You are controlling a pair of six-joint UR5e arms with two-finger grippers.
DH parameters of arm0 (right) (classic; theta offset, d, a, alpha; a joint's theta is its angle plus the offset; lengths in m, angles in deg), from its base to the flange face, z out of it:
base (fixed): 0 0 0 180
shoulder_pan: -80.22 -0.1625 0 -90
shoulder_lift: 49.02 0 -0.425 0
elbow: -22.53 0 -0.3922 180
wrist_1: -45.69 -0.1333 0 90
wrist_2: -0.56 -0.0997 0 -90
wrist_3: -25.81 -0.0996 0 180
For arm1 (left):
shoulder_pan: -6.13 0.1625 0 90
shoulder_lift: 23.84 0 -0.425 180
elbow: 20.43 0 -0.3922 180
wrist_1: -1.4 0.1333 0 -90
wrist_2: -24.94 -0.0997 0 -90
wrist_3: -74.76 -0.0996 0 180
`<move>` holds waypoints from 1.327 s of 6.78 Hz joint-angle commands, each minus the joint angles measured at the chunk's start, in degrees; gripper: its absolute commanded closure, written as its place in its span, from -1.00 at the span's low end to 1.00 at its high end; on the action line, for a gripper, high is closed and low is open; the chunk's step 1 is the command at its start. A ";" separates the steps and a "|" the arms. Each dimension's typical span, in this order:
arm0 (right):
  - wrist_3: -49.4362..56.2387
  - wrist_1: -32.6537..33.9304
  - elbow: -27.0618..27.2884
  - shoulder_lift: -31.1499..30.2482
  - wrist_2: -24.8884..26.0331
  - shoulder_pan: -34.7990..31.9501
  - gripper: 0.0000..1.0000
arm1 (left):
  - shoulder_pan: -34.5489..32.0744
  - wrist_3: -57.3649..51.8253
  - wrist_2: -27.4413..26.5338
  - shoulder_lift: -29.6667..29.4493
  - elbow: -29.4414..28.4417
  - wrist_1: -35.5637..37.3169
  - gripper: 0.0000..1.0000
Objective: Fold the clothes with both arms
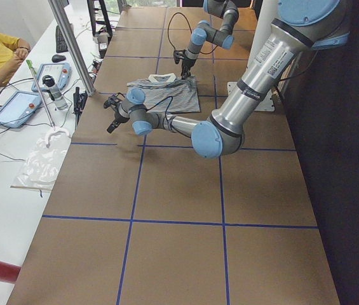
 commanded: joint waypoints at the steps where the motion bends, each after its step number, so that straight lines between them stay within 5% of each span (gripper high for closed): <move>1: -0.22 -0.07 -0.49 0.03 -0.16 0.24 0.30 | 0.00 0.00 0.02 0.00 0.00 -0.06 -1.00; 3: -0.22 -0.15 -1.01 0.11 -0.16 0.42 0.43 | 0.00 0.00 0.02 0.00 0.00 -0.06 -1.00; 4: -0.13 -0.07 -1.01 0.11 -0.16 0.42 0.95 | 0.00 0.00 -0.07 0.00 0.00 -0.06 -1.00; 7: -1.88 0.37 -0.67 -0.15 0.11 0.42 1.00 | 0.00 0.00 -0.07 0.00 0.00 -0.15 -1.00; 9: -1.98 1.77 4.66 -3.63 0.11 0.07 1.00 | 0.00 0.00 0.02 0.00 0.09 -0.15 -1.00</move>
